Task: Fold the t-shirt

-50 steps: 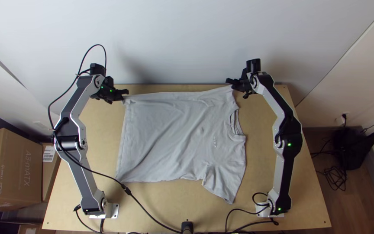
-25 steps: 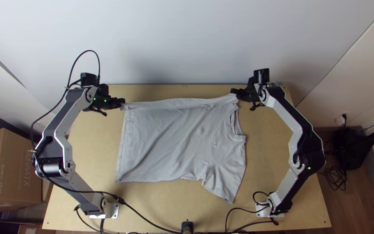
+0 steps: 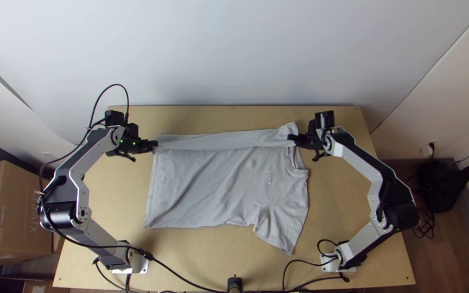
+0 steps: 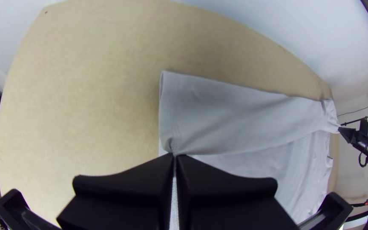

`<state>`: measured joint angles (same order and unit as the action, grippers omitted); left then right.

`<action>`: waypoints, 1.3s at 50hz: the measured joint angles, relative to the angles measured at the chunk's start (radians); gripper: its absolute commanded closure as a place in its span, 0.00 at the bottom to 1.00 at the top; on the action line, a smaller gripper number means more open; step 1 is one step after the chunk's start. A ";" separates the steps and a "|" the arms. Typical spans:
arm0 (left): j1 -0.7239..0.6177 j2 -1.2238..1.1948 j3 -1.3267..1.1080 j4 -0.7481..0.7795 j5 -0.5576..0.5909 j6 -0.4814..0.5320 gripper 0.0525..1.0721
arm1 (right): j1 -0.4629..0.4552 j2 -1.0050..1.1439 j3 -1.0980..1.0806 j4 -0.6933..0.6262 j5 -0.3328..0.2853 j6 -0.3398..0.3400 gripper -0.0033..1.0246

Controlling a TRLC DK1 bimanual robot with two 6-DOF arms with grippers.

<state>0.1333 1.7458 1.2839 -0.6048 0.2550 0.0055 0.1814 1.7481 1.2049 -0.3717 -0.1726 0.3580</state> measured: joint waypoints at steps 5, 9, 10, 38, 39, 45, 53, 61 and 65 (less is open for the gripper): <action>0.000 -0.003 -0.038 0.025 0.000 0.000 0.97 | 0.000 -0.008 -0.055 0.029 0.000 0.000 0.97; 0.000 -0.008 -0.061 0.036 -0.001 0.000 0.97 | 0.000 -0.017 -0.100 0.049 0.000 0.000 0.97; 0.000 -0.010 -0.066 0.039 -0.001 0.000 0.97 | 0.000 -0.019 -0.108 0.051 0.000 0.000 0.97; 0.050 -0.085 -0.170 0.161 -0.057 0.068 0.05 | -0.052 -0.219 -0.295 0.105 0.043 -0.003 0.32; 0.056 -0.097 -0.173 0.162 -0.057 0.069 0.05 | -0.057 -0.239 -0.299 0.103 0.043 -0.003 0.32; 0.090 -0.161 -0.179 0.160 -0.056 0.075 0.05 | -0.073 -0.403 -0.307 0.036 0.045 -0.003 0.30; 0.139 -0.247 -0.188 0.119 -0.027 0.084 0.05 | -0.074 -0.592 -0.308 -0.111 0.045 -0.002 0.22; 0.175 -0.331 -0.205 0.049 -0.003 0.101 0.05 | -0.076 -0.752 -0.319 -0.251 0.045 0.013 0.22; 0.183 -0.379 -0.209 0.006 0.005 0.105 0.05 | -0.075 -0.805 -0.338 -0.316 0.045 0.036 0.19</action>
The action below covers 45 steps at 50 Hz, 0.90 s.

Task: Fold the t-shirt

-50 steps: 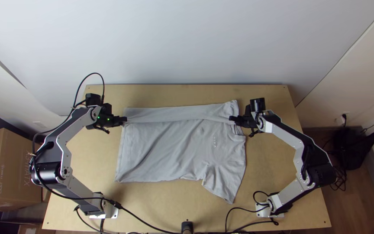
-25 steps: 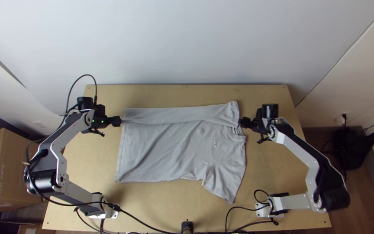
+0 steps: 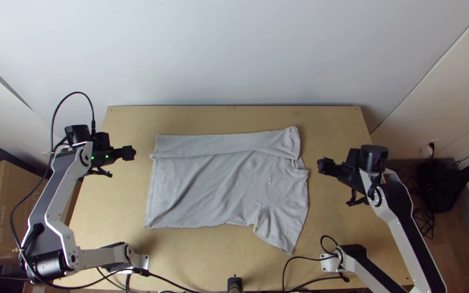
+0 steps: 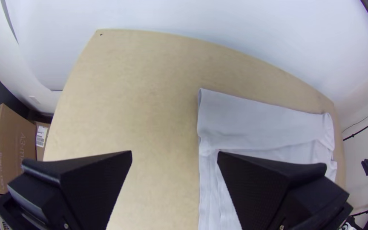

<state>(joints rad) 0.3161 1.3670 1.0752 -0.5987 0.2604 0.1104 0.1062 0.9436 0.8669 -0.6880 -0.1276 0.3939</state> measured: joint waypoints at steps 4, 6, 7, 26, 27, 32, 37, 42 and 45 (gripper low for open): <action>0.000 -0.051 0.001 -0.073 0.016 0.000 0.05 | 0.011 -0.055 -0.031 -0.102 -0.002 0.053 0.04; 0.000 -0.072 0.004 -0.119 0.020 0.000 0.05 | 0.029 -0.077 -0.045 -0.151 -0.004 0.084 0.04; 0.000 -0.081 0.006 -0.141 0.021 0.000 0.05 | 0.039 -0.087 -0.053 -0.178 -0.005 0.099 0.04; -0.010 -0.222 0.042 -0.245 0.047 0.003 0.05 | 0.290 -0.122 -0.180 -0.445 -0.157 0.288 0.17; -0.011 -0.226 0.043 -0.248 0.047 0.003 0.05 | 0.296 -0.117 -0.185 -0.447 -0.162 0.291 0.17; -0.018 -0.238 0.052 -0.256 0.047 0.003 0.05 | 0.319 -0.063 -0.204 -0.447 -0.175 0.294 0.23; -0.020 -0.243 0.053 -0.261 0.047 0.003 0.05 | 0.355 -0.010 -0.224 -0.439 -0.177 0.294 0.24; -0.021 -0.243 0.053 -0.264 0.047 0.003 0.05 | 0.390 0.036 -0.234 -0.432 -0.180 0.294 0.27; -0.021 -0.243 0.053 -0.267 0.047 0.003 0.05 | 0.399 0.070 -0.234 -0.424 -0.185 0.294 0.36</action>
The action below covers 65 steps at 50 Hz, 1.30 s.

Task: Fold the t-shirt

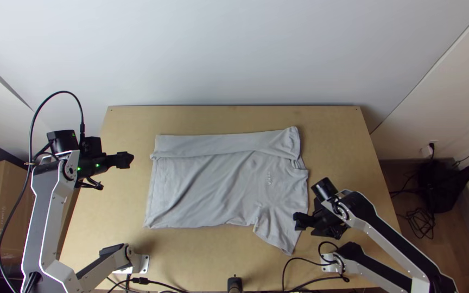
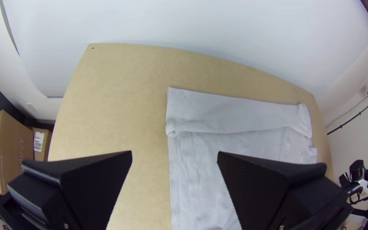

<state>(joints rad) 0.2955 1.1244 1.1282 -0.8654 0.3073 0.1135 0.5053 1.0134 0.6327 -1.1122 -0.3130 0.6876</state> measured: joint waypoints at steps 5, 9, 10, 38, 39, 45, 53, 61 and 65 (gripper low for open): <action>-0.002 0.000 0.000 -0.001 0.000 0.000 0.05 | 0.004 0.061 0.000 0.018 -0.002 -0.010 0.41; -0.002 0.000 0.000 -0.001 0.000 0.000 0.05 | 0.018 0.108 0.000 0.032 -0.002 -0.015 0.41; -0.002 0.000 0.000 -0.001 0.000 0.000 0.05 | 0.024 0.119 0.000 0.034 -0.002 -0.016 0.41; -0.023 -0.026 0.000 -0.033 0.000 0.026 0.05 | 0.136 0.339 0.034 0.105 0.011 -0.046 0.97; -0.028 -0.026 0.000 -0.058 0.000 0.035 0.05 | 0.140 0.339 0.034 0.105 0.017 -0.046 0.97; -0.076 -0.029 -0.002 -0.184 0.000 0.132 0.05 | 0.156 0.339 0.036 0.117 0.021 -0.054 0.97; -0.141 -0.068 -0.088 -0.269 -0.042 0.296 0.05 | 0.157 0.329 0.036 0.116 0.024 -0.060 0.97; -0.247 -0.070 -0.199 -0.387 -0.167 0.403 0.05 | 0.157 0.313 0.045 0.127 0.035 -0.060 0.97; -0.276 -0.070 -0.253 -0.402 -0.232 0.423 0.05 | 0.156 0.305 0.062 0.124 0.036 -0.060 0.97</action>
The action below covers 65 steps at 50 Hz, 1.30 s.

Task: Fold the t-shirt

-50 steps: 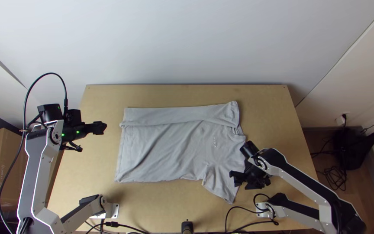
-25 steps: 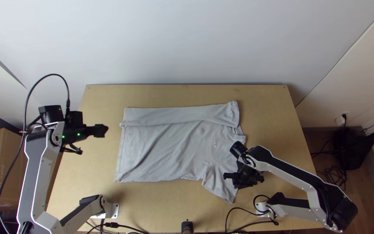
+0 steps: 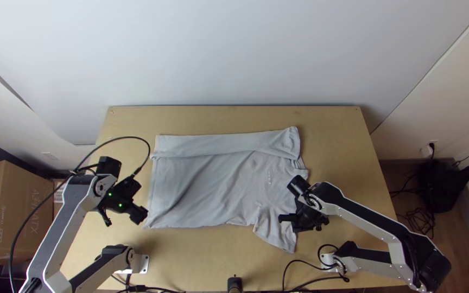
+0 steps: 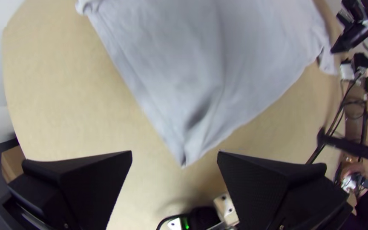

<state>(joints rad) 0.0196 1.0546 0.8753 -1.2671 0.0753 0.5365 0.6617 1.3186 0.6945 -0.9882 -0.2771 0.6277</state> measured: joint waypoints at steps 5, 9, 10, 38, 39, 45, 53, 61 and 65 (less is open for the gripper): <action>-0.044 0.000 -0.053 -0.002 -0.033 0.007 0.05 | -0.004 -0.004 0.021 -0.010 0.000 0.000 0.97; -0.079 0.000 -0.089 0.000 -0.035 0.007 0.05 | -0.008 -0.005 0.026 -0.016 0.000 0.000 0.97; -0.085 0.000 -0.099 0.001 -0.035 0.007 0.05 | -0.008 -0.005 0.026 -0.016 0.000 0.000 0.97; -0.115 0.142 -0.185 0.159 -0.035 0.006 0.68 | -0.021 -0.006 0.053 -0.026 0.000 0.000 0.97; -0.116 0.149 -0.185 0.159 -0.035 0.006 0.81 | -0.022 -0.006 0.053 -0.026 0.000 0.000 0.97; -0.116 0.176 -0.189 0.162 -0.035 0.006 0.97 | -0.047 -0.008 0.057 -0.035 0.000 -0.009 0.97; -0.097 0.177 -0.191 0.163 -0.035 0.019 0.97 | -0.140 -0.027 0.088 -0.068 0.000 -0.053 0.97; 0.001 0.177 -0.185 0.163 -0.035 0.076 0.97 | -0.288 -0.035 0.139 -0.134 0.000 -0.146 0.97; 0.046 0.177 -0.172 0.163 -0.035 0.110 0.97 | -0.370 -0.035 0.166 -0.158 0.001 -0.201 0.97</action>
<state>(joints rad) 0.0654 1.2312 0.7029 -1.1042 0.0406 0.6468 0.2916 1.2831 0.8600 -1.1458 -0.2764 0.4267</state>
